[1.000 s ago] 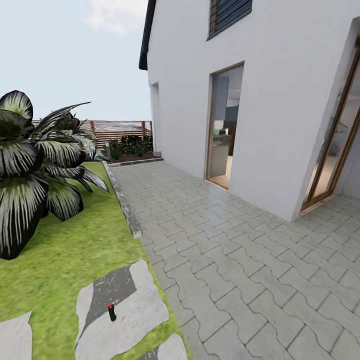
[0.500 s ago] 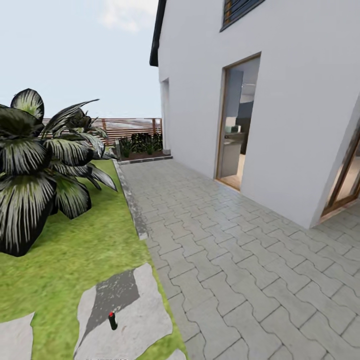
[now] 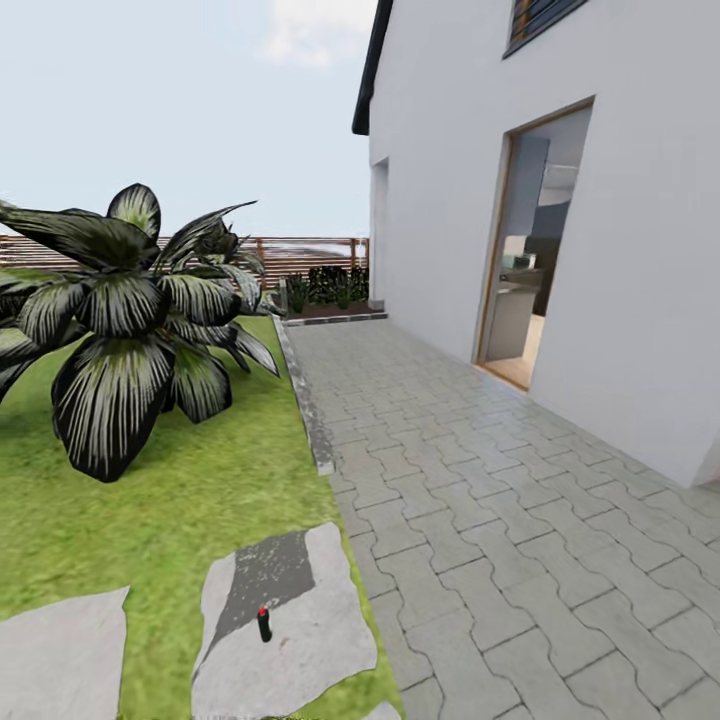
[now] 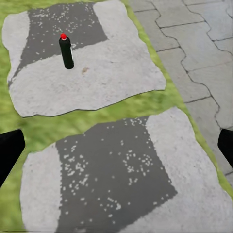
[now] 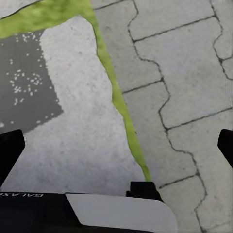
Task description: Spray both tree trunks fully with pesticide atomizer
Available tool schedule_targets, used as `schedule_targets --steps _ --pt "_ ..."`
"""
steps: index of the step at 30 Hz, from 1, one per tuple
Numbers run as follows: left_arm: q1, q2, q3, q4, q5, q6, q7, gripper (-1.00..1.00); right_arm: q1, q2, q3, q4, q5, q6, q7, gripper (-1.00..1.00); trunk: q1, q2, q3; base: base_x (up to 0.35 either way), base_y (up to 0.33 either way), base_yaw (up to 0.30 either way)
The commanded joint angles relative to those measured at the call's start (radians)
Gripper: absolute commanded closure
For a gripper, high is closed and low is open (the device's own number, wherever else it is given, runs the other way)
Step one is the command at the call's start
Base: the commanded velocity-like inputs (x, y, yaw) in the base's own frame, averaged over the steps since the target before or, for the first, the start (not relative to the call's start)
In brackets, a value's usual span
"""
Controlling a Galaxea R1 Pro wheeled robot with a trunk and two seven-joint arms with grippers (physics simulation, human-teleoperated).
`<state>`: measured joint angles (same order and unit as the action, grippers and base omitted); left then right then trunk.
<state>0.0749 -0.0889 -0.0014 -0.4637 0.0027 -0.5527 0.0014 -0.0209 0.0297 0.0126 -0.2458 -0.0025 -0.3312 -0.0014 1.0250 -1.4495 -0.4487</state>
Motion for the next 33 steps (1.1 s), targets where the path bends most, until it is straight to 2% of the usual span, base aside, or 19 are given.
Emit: schedule_targets --steps 1,7,25,33 --pt "0.000 0.000 0.000 -0.002 0.000 -0.001 0.000 -1.00 -0.001 0.000 0.001 0.001 0.000 -0.003 0.000 -1.00 0.000 0.000 -0.001 0.009 0.000 0.300" --pt "0.000 0.000 0.000 -0.002 0.000 0.001 0.000 -1.00 -0.001 0.000 0.001 0.001 0.000 -0.003 0.000 -1.00 0.000 0.000 -0.001 0.209 0.000 0.134" --pt "0.000 0.000 -0.001 -0.003 0.000 0.001 0.000 -1.00 0.000 0.000 0.001 0.000 -0.001 -0.003 0.000 -1.00 0.000 0.000 -0.001 0.335 0.030 0.006" --pt "0.000 0.000 0.000 -0.003 0.000 0.001 0.000 -1.00 -0.001 0.000 0.001 0.000 -0.001 -0.003 0.000 -1.00 0.000 0.000 -0.001 0.091 0.059 0.000"
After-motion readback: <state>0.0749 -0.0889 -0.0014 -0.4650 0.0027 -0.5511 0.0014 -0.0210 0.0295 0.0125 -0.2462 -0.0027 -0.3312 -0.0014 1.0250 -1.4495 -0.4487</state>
